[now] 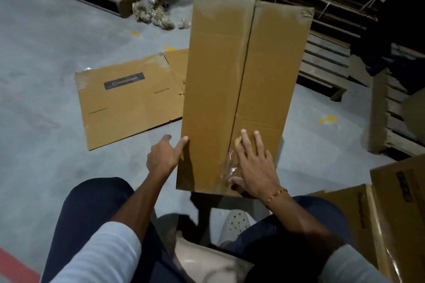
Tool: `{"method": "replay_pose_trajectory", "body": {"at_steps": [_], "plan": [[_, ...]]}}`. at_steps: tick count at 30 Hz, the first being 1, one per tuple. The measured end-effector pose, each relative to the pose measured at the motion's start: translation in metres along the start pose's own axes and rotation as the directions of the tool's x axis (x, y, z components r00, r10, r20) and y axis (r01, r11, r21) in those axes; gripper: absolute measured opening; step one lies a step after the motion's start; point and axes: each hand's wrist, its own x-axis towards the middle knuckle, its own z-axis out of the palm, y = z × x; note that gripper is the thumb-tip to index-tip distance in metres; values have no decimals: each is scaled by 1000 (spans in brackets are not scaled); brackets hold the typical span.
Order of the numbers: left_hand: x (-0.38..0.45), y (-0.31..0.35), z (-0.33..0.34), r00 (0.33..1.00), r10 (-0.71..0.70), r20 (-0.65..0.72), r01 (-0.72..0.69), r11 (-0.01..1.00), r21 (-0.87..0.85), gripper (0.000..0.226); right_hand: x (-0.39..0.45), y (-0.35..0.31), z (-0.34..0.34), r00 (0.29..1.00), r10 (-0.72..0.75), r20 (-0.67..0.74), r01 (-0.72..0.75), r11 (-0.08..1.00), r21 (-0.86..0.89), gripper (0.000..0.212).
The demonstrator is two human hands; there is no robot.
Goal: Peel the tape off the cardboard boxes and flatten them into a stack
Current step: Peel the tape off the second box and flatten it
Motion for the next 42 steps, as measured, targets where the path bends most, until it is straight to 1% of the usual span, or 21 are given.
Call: {"method": "replay_pose_trajectory", "body": {"at_steps": [3, 6, 7, 12, 13, 14, 16, 17, 18, 19, 20, 22, 24, 26, 29, 32, 34, 36, 38, 39, 42], "plan": [[11, -3, 18, 988, 90, 126, -98, 993, 62, 74, 20, 7, 5, 997, 45, -60, -42, 998, 53, 91], [19, 2, 29, 972, 142, 187, -153, 987, 41, 66, 44, 16, 6, 980, 101, -171, -84, 991, 106, 38], [23, 5, 30, 969, 147, 199, -156, 987, 29, 65, 48, 19, 4, 972, 128, -199, -96, 982, 163, 27], [35, 13, 34, 963, 128, 238, -129, 992, -13, 69, 49, 30, -2, 954, 141, -265, 16, 857, 516, 8], [36, 14, 36, 966, 127, 227, -129, 992, -7, 71, 44, 29, -9, 962, 138, -236, 45, 772, 634, 10], [36, 16, 36, 969, 121, 214, -125, 992, 4, 71, 38, 25, -18, 971, 162, -175, 36, 627, 779, 13], [37, 20, 36, 977, 112, 181, -115, 993, 7, 72, 28, 15, -31, 975, 221, 1, -54, 233, 971, 23], [37, 22, 35, 981, 110, 162, -111, 994, -5, 72, 25, 10, -34, 966, 245, 84, -102, 60, 993, 24], [37, 24, 34, 984, 106, 146, -105, 994, -19, 72, 26, 8, -32, 948, 274, 164, -155, -56, 986, 23], [38, 24, 34, 986, 106, 127, -103, 994, -33, 71, 27, 8, -30, 921, 306, 240, -214, -118, 970, 25], [38, 26, 34, 988, 102, 114, -98, 994, -38, 70, 29, 10, -27, 890, 341, 301, -278, -117, 953, 32], [36, 28, 34, 990, 95, 102, -93, 995, -25, 68, 35, 16, -20, 834, 433, 341, -392, 33, 919, 46], [35, 32, 34, 991, 84, 106, -84, 996, -5, 67, 40, 23, -12, 814, 522, 256, -425, 234, 874, 44], [37, 36, 34, 989, 75, 124, -78, 997, 15, 68, 43, 25, -7, 832, 539, 131, -394, 407, 824, 40], [43, 42, 30, 983, 66, 170, -70, 997, 16, 74, 46, 25, 3, 825, 565, 12, -384, 544, 746, 41], [44, 44, 28, 981, 61, 184, -62, 998, -1, 80, 44, 32, 9, 793, 602, -96, -458, 692, 557, 36], [45, 46, 26, 982, 59, 179, -57, 998, -13, 78, 44, 45, 11, 751, 659, -37, -526, 632, 569, 36], [44, 48, 25, 982, 61, 181, -57, 998, -25, 76, 46, 56, 12, 711, 690, 136, -548, 421, 723, 45], [41, 49, 22, 980, 64, 188, -53, 996, -66, 70, 48, 59, 12, 718, 658, 225, -482, 238, 843, 52], [40, 48, 20, 980, 73, 185, -57, 994, -91, 67, 47, 58, 11, 729, 649, 218, -461, 231, 857, 52], [37, 45, 7, 986, 103, 134, -89, 990, -107, 68, 43, 54, 5, 756, 639, 141, -448, 349, 823, 46]]}}
